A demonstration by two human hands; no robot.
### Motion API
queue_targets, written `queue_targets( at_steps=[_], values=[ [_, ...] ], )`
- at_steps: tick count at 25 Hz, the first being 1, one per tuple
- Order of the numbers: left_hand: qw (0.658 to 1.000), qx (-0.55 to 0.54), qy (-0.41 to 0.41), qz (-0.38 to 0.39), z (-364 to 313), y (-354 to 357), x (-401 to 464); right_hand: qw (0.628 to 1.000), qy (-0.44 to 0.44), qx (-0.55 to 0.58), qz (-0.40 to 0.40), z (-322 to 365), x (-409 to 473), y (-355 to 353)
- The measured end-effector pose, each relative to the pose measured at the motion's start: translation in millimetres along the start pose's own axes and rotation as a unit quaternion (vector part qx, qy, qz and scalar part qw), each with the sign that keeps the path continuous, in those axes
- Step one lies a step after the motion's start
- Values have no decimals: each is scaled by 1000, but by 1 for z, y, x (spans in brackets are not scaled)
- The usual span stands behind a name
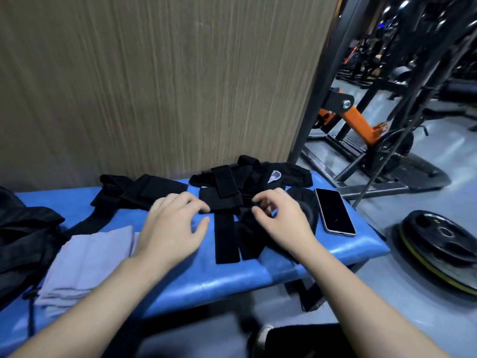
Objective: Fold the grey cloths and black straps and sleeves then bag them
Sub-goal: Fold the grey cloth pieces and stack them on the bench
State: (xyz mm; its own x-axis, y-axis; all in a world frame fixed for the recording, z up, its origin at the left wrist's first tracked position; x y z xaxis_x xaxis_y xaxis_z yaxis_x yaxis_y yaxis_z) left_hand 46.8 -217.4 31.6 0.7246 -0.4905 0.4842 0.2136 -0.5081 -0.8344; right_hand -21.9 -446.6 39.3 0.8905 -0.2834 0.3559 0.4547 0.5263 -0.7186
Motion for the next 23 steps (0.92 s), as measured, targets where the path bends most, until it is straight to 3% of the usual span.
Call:
queue_targets(
  at_steps=[9, 23],
  values=[
    [998, -2, 64, 18, -87, 67, 114, 989, 2, -148, -15, -78, 60, -60],
    [999, 1, 45, 3, -79, 110, 161, 941, -134, -309, 31, -111, 142, -7]
  ],
)
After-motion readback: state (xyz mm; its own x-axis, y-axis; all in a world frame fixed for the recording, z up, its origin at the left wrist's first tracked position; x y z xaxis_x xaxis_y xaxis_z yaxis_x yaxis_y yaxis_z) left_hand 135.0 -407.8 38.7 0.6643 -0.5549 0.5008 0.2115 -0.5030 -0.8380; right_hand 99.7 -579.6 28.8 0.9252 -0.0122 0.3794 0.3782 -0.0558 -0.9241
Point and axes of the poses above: each hand's wrist, its own x-axis towards the middle knuckle, its own y-axis out of the palm, z = x × y, the point moved 3 cm from there along x, towards the middle knuckle, and after that the axes turned 1 degree about y, right-handed, at the moved point
